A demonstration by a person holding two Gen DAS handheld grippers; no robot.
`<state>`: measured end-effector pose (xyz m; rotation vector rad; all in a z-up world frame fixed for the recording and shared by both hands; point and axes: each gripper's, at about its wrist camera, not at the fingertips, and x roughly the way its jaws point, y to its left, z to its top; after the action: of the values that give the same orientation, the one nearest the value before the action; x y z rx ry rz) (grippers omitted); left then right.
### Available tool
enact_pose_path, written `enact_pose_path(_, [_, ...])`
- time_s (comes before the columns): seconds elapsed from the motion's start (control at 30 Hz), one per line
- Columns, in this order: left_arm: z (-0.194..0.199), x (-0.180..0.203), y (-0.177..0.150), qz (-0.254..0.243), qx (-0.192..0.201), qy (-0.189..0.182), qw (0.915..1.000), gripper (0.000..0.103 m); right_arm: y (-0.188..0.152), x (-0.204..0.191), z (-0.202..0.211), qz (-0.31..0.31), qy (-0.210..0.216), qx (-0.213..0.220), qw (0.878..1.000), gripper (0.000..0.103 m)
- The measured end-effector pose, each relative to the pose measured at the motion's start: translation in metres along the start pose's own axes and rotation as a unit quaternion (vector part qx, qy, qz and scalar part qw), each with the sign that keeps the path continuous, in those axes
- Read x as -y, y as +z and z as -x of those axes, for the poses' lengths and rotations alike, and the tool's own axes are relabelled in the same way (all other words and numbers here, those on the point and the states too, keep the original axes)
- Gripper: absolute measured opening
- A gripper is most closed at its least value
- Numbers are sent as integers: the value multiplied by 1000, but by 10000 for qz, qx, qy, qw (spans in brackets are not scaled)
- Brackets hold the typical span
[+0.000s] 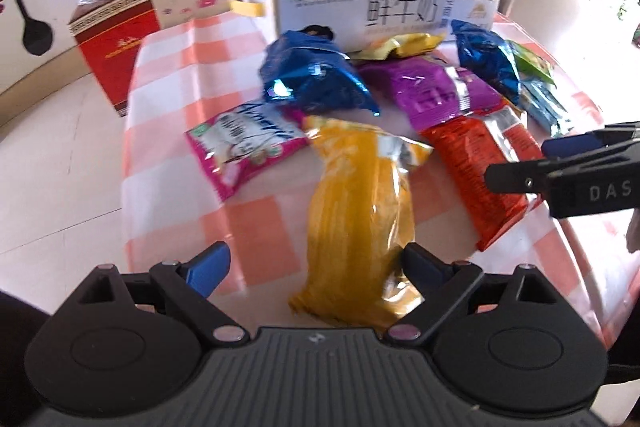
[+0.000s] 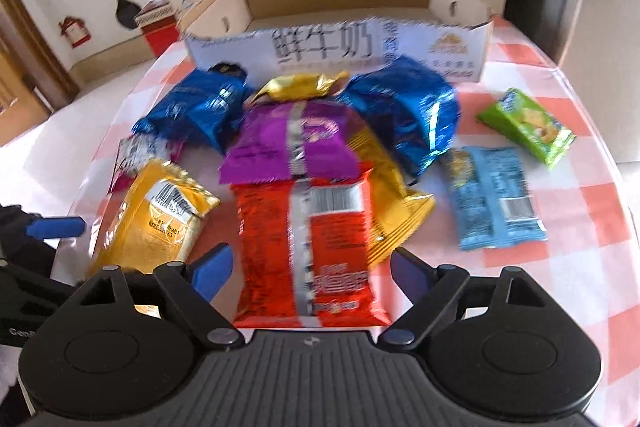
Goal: Organize snacks
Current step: 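Close left gripper on yellow packet while right gripper closes on red packet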
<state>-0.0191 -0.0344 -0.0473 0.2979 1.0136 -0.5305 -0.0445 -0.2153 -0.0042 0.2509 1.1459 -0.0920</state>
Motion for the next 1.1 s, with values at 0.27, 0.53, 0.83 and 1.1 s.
enact_pose_path(0.27, [-2, 7, 6, -173, 326, -156, 9992, 93, -3, -7, -18, 182, -207, -167, 9995, 91])
enact_pose_path(0.53, [-18, 21, 6, -576, 291, -30, 9979, 93, -6, -9, -18, 351, -376, -91, 9986, 76])
enact_pose_path(0.83, [-30, 23, 2, -656, -15, 183, 9977, 103, -11, -2, -5, 100, -290, -226, 9993, 67])
enact_pose_path(1.1, [-31, 18, 2, -443, -152, 14, 9989, 103, -15, -3, 11, -139, -187, -114, 9997, 67])
